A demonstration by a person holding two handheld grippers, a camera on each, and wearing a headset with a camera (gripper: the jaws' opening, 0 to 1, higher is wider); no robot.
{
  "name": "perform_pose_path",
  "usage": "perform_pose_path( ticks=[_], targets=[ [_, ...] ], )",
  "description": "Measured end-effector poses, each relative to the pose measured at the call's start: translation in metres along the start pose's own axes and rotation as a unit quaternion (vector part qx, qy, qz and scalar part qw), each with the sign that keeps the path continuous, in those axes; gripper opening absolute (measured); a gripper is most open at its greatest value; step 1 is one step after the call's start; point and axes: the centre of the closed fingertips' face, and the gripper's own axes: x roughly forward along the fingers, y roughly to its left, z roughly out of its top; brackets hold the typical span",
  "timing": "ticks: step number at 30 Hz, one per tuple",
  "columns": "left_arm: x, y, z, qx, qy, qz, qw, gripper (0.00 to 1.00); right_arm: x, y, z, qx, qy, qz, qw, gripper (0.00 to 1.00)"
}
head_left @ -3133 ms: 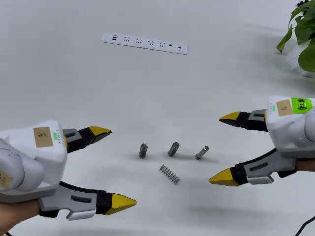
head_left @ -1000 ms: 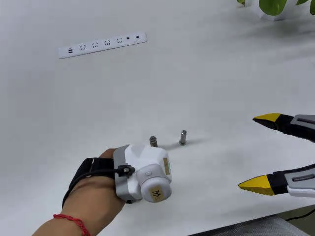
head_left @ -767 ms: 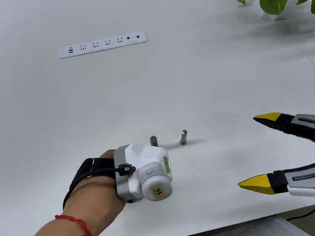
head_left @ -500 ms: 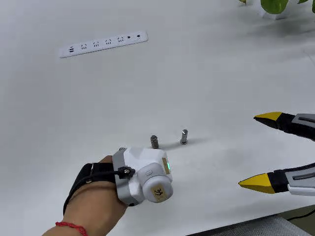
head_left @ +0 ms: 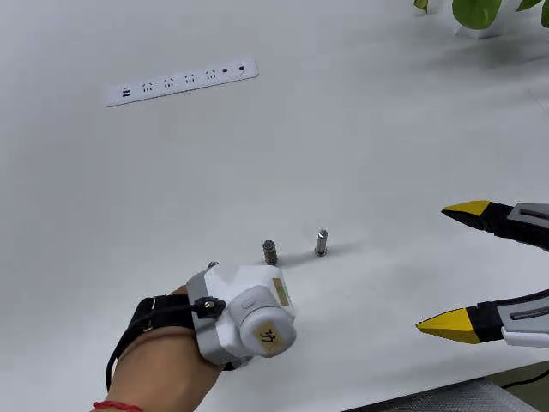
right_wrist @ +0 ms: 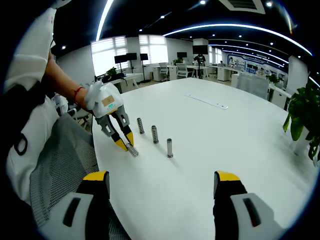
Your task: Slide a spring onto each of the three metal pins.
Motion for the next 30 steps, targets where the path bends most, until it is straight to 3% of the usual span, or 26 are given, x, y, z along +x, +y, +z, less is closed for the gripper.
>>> perform_pose_path(
  ticks=[25,30],
  targets=[
    [-0.008,-0.014,0.002,-0.068,-0.053,-0.031,0.9958,0.1,0.011,0.014,0.005,-0.007,0.008,0.021,0.9997,0.86],
    [-0.018,-0.014,0.01,-0.092,-0.084,-0.034,0.9917,0.1,0.011,0.019,0.01,-0.01,0.007,0.026,0.9996,0.85]
  ],
)
